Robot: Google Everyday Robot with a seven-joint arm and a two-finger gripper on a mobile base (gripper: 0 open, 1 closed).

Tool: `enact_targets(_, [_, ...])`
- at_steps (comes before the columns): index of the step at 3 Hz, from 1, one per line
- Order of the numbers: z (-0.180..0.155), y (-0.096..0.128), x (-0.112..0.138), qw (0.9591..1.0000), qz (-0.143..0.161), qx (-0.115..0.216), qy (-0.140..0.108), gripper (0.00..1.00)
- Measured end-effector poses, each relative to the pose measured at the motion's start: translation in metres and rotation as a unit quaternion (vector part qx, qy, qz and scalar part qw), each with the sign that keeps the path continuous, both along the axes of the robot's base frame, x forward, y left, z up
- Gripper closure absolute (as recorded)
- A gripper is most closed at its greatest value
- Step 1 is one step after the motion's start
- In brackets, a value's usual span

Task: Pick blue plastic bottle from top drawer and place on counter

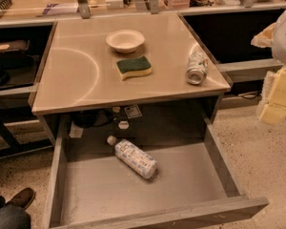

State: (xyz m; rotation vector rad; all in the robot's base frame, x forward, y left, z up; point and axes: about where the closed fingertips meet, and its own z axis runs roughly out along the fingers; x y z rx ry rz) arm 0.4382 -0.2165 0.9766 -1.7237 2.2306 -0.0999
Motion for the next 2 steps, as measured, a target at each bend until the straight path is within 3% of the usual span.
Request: enact_targets(2, [-0.0048,0.0093,-0.0053,0.9999,0.003,0.01,0.006,0.0])
